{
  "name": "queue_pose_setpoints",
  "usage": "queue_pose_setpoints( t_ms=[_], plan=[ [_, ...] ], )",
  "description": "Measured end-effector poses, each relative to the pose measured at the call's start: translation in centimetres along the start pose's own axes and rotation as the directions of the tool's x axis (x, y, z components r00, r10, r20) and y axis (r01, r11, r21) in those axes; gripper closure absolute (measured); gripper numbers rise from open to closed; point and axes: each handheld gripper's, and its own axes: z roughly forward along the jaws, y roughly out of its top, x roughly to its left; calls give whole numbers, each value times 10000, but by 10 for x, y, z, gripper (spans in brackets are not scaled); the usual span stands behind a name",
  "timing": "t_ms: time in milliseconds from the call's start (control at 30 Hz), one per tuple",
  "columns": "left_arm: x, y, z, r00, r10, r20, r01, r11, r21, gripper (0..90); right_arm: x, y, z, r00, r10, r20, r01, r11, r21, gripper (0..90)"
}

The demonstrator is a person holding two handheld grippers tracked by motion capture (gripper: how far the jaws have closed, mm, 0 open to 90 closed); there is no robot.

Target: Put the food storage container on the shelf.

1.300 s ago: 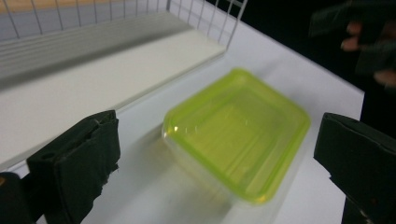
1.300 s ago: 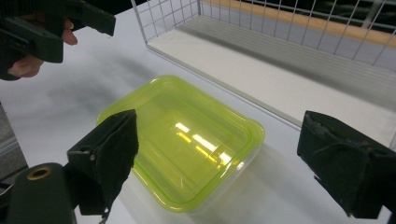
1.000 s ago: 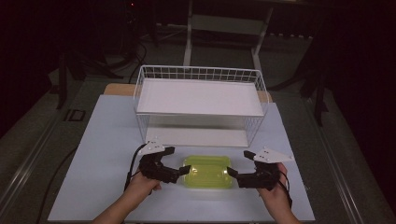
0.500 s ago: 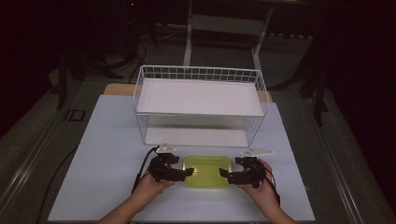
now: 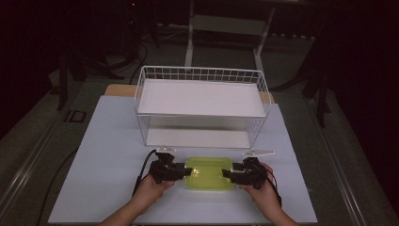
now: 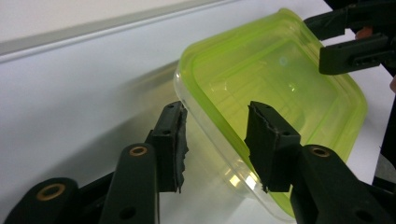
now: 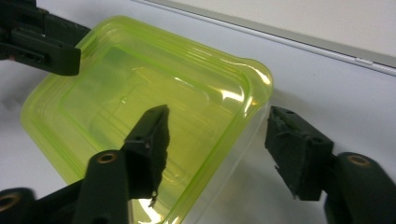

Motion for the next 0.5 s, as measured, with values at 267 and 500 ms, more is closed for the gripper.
queue_pose_setpoints(
  t_ms=[267,500],
  plan=[
    [1,5,1,9995,-321,-50,322,9992,223,606,-3,1,-1,9997,226,-107,-226,9997,17,461],
    [-2,3,0,9999,-77,-133,79,9999,111,625,-5,1,-2,9993,383,22,-383,9991,156,580]
  ],
)
